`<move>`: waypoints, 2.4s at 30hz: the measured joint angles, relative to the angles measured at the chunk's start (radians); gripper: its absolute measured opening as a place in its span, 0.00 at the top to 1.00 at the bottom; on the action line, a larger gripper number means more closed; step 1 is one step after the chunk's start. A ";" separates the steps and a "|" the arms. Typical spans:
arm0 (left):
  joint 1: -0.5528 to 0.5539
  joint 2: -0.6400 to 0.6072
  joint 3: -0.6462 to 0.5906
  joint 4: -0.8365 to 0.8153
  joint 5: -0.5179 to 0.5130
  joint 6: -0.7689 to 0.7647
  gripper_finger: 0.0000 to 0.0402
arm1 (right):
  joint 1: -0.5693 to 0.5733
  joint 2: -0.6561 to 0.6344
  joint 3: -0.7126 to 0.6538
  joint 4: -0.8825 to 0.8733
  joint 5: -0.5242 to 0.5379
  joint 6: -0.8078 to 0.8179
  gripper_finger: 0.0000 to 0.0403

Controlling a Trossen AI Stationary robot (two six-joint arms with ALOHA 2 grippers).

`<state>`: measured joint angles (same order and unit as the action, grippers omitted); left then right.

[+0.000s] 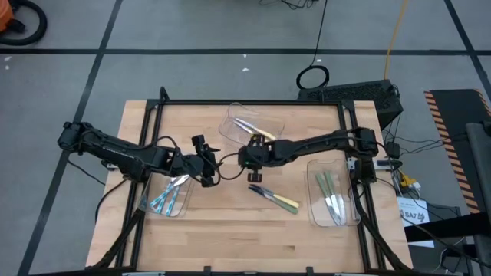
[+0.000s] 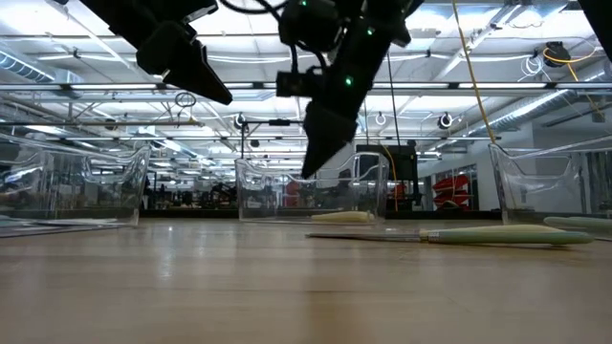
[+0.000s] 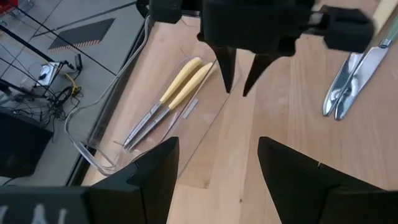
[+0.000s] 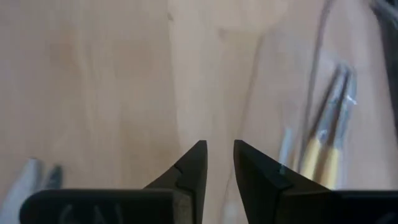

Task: Sort silverware by color (type)
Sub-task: Put the green knife into the bottom right transparent bin

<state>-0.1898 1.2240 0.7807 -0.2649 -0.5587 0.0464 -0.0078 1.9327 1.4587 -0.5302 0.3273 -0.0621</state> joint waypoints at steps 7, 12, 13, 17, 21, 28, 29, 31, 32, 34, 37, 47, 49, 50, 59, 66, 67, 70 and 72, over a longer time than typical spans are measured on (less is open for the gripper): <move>0.000 0.000 0.000 0.001 0.000 -0.004 0.43 | -0.006 0.000 -0.098 -0.003 0.171 0.054 0.82; 0.000 0.000 0.000 0.001 0.000 -0.005 0.43 | -0.034 0.000 -0.128 0.005 0.270 0.026 0.82; 0.000 0.000 0.000 0.001 0.000 -0.005 0.43 | -0.044 0.000 -0.132 0.017 0.274 0.015 0.82; 0.000 0.000 0.000 0.001 0.000 -0.005 0.43 | -0.102 0.000 -0.151 0.100 0.273 -0.055 0.82; 0.000 0.000 0.000 0.001 0.000 -0.008 0.43 | -0.155 0.000 -0.157 0.115 0.273 -0.062 0.82; 0.000 0.000 0.000 0.001 0.000 -0.007 0.43 | -0.194 0.000 -0.157 0.207 0.176 -0.096 0.82; 0.000 0.000 0.000 0.001 0.000 -0.007 0.43 | -0.195 0.000 -0.157 0.211 0.160 -0.089 0.82; 0.000 0.000 0.000 0.001 0.000 -0.007 0.43 | -0.184 -0.005 -0.157 0.201 0.129 -0.062 0.82; 0.000 0.000 0.000 0.001 0.000 -0.007 0.43 | -0.172 -0.009 -0.157 0.192 0.112 -0.044 0.82; 0.000 0.000 0.000 0.001 0.000 -0.007 0.43 | -0.137 -0.029 -0.157 0.165 0.072 -0.002 0.82; 0.000 0.000 0.000 0.002 0.000 -0.008 0.43 | -0.068 -0.063 -0.157 0.089 0.008 0.072 0.82; -0.002 0.000 0.000 0.018 0.036 -0.052 0.43 | 0.221 -0.105 -0.157 -0.104 -0.015 0.356 0.82; -0.002 0.000 0.000 0.032 0.052 -0.070 0.43 | 0.286 -0.105 -0.157 -0.103 -0.002 0.430 0.82; -0.002 0.000 0.000 0.039 0.062 -0.087 0.43 | 0.322 -0.105 -0.157 -0.099 0.014 0.474 0.82; -0.038 0.025 -0.001 0.072 0.083 -0.206 0.43 | 0.572 -0.105 -0.157 -0.077 0.161 0.780 0.82; -0.135 0.085 0.010 0.116 0.085 -0.201 0.43 | 0.605 -0.105 -0.157 -0.098 0.048 0.794 0.82; -0.144 0.088 0.016 0.108 0.085 -0.197 0.43 | 0.600 -0.105 -0.157 -0.121 0.031 0.788 0.82; -0.161 0.099 0.056 0.118 0.084 -0.199 0.43 | 0.585 -0.105 -0.157 -0.205 0.040 0.786 0.82; -0.175 0.098 0.078 0.116 0.084 -0.206 0.43 | 0.578 -0.105 -0.157 -0.242 0.090 0.758 0.81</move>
<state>-0.3652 1.3220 0.8590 -0.1490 -0.4748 -0.1600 0.5702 1.8275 1.3014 -0.7719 0.4170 0.6956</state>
